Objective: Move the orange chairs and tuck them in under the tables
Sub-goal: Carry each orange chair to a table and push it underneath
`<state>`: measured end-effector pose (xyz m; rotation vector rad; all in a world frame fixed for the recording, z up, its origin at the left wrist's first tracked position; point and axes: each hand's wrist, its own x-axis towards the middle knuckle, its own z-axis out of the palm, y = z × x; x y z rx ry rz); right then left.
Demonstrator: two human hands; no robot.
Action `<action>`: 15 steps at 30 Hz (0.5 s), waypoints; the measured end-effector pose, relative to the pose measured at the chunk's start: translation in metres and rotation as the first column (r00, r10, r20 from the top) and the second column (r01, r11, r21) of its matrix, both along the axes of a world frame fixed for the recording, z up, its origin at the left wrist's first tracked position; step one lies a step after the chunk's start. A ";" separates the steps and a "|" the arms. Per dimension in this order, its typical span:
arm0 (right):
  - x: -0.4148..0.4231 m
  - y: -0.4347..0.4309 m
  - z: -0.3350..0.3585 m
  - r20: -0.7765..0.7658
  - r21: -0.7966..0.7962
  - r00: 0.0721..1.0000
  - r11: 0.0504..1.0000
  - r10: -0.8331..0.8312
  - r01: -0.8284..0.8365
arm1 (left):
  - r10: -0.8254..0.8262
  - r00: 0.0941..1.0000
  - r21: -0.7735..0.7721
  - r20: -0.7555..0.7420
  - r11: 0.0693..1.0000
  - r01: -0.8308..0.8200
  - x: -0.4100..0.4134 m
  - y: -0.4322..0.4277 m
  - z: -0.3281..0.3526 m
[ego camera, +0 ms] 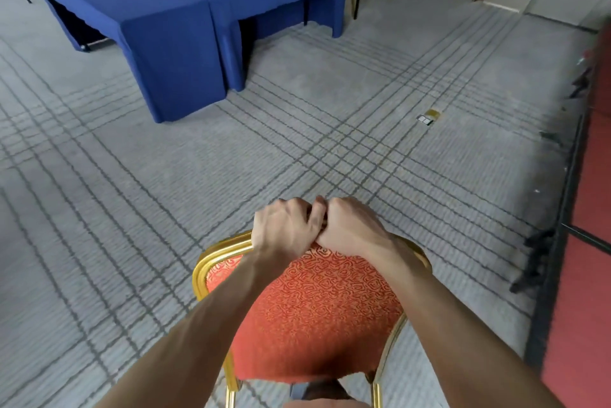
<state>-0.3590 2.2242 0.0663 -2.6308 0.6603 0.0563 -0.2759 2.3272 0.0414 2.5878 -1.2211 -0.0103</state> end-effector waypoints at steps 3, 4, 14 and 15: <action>0.040 -0.041 0.002 0.006 0.032 1.000 0.999 -0.013 0.013 | -0.011 0.998 0.089 0.056 0.996 0.006 0.044 -0.048 0.002; 0.051 -0.053 0.002 0.008 0.037 1.000 0.999 -0.021 0.020 | -0.006 0.999 0.121 0.049 0.993 0.000 0.056 -0.061 0.001; 0.120 -0.178 0.014 -0.010 -0.006 1.000 1.000 0.023 -0.023 | -0.041 0.990 0.018 -0.136 0.999 0.044 0.131 -0.189 0.030; 0.128 -0.191 0.017 -0.015 -0.032 0.999 0.999 0.033 -0.033 | -0.068 0.991 -0.009 -0.117 0.998 0.067 0.139 -0.202 0.033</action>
